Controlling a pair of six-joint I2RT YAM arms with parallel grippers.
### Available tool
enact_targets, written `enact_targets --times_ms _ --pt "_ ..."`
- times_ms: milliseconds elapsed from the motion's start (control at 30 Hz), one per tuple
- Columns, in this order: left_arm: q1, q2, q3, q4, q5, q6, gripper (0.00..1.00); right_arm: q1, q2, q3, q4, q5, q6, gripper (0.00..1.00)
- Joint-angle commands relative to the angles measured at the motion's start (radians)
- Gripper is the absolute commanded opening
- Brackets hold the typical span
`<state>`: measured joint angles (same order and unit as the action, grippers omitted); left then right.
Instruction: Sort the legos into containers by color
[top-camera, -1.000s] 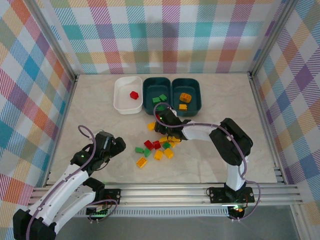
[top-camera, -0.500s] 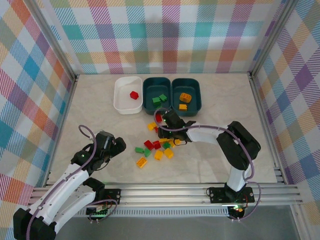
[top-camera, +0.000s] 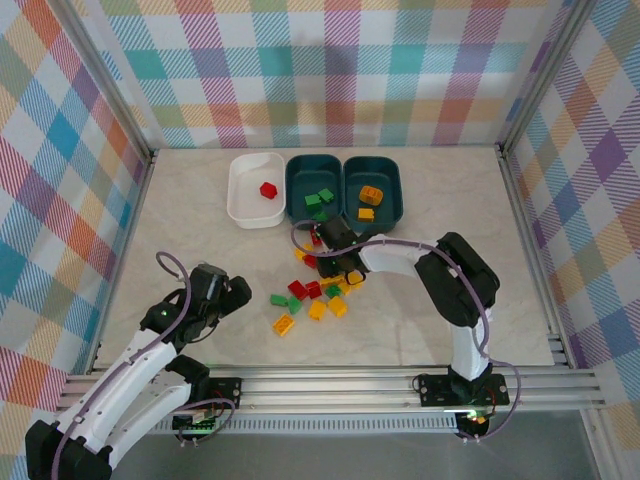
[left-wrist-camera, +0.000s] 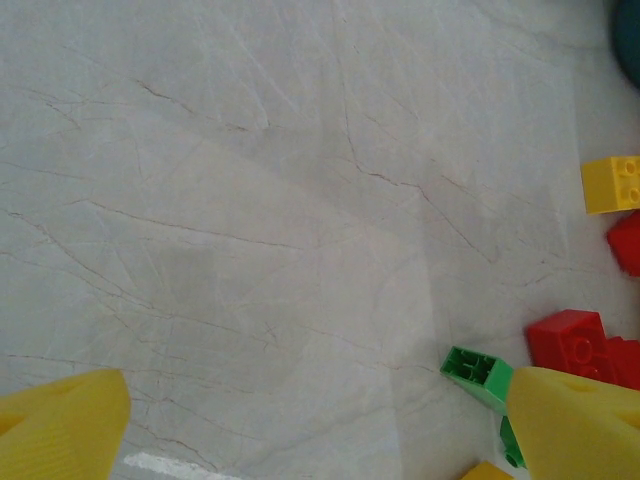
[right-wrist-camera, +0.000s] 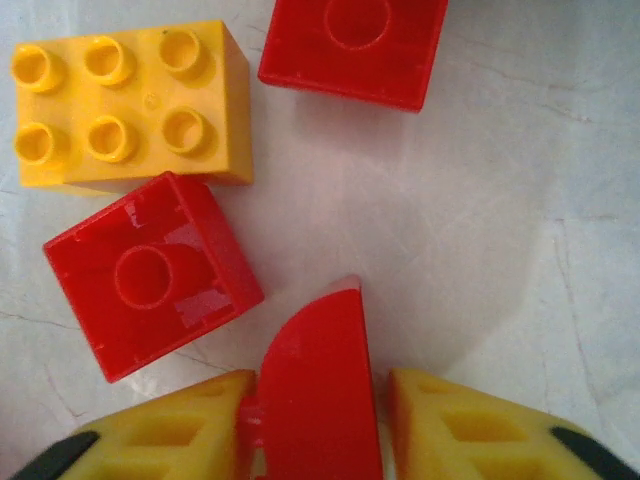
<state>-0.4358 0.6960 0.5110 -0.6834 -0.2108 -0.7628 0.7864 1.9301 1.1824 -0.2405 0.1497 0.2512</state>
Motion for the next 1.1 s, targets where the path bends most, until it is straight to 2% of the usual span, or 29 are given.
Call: enact_targets --times_ms 0,200,333,400,467,500,533,733,900,1067 --pt "0.009 -0.013 0.005 -0.034 -0.003 0.008 0.97 0.004 -0.014 0.009 -0.024 0.026 -0.017 0.33" --pt "0.009 0.002 -0.004 -0.003 -0.003 0.009 0.97 0.004 -0.122 0.018 -0.010 0.081 -0.011 0.27" --pt "0.011 0.047 -0.048 0.075 0.035 -0.023 1.00 0.004 -0.127 0.123 -0.020 0.009 0.011 0.26" --pt "0.010 0.076 -0.071 0.144 0.116 -0.026 1.00 0.004 -0.084 0.188 -0.010 -0.028 0.014 0.26" --pt "0.009 0.079 -0.109 0.295 0.312 0.028 1.00 0.001 -0.035 0.250 0.006 -0.050 -0.026 0.27" --pt "0.011 0.074 -0.120 0.343 0.385 0.037 1.00 -0.004 -0.009 0.286 0.016 -0.068 -0.038 0.27" --pt "0.009 0.066 -0.123 0.349 0.408 0.037 1.00 -0.011 0.022 0.335 0.009 -0.102 -0.042 0.27" --pt "0.011 -0.012 -0.109 0.224 0.326 0.058 1.00 -0.016 0.218 0.614 -0.050 -0.149 -0.063 0.26" --pt "0.011 -0.050 -0.122 0.180 0.324 0.045 1.00 -0.031 0.352 0.803 -0.095 -0.152 -0.070 0.27" --pt "0.011 -0.070 -0.149 0.211 0.377 0.035 1.00 -0.041 0.452 0.975 -0.166 -0.170 -0.073 0.27"
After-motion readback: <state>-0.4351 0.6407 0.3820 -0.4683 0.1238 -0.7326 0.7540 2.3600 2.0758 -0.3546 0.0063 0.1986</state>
